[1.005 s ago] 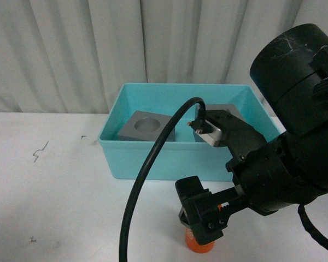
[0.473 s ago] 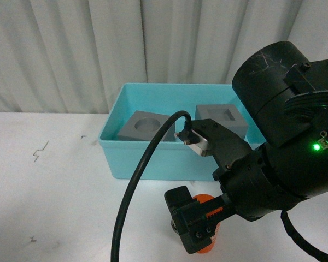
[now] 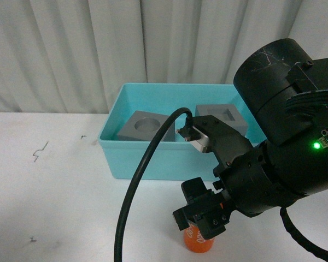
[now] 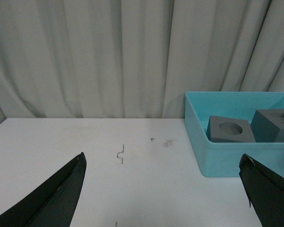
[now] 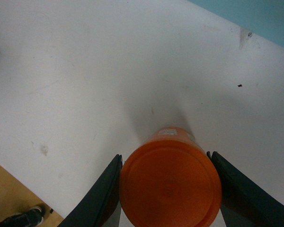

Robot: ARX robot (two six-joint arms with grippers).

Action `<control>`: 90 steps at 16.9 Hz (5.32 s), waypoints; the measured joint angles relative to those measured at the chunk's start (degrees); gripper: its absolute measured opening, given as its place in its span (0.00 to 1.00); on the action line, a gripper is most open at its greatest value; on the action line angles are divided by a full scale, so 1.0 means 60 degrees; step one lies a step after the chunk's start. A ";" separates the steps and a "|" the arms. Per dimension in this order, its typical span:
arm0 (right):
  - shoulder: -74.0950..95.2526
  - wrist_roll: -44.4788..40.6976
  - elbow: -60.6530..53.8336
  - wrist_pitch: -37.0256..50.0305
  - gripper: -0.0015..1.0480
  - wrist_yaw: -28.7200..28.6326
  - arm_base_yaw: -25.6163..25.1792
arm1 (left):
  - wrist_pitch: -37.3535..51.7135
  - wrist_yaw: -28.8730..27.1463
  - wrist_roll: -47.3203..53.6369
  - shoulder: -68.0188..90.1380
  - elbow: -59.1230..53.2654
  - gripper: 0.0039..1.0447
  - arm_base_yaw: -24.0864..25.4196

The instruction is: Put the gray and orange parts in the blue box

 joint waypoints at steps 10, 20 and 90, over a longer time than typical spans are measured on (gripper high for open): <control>-0.1359 -0.0492 0.0933 -0.1373 0.46 0.0102 -0.0510 | 0.0000 0.0000 0.0000 0.0000 0.0000 0.94 0.0000; 0.0004 -0.1213 0.5340 -0.2973 0.46 0.0055 -0.1876 | 0.0000 0.0000 0.0000 0.0000 0.0000 0.94 0.0000; -1.2550 0.0135 -0.9224 0.6914 0.02 0.2634 -0.4233 | 0.0000 0.0000 0.0000 0.0000 0.0000 0.94 0.0000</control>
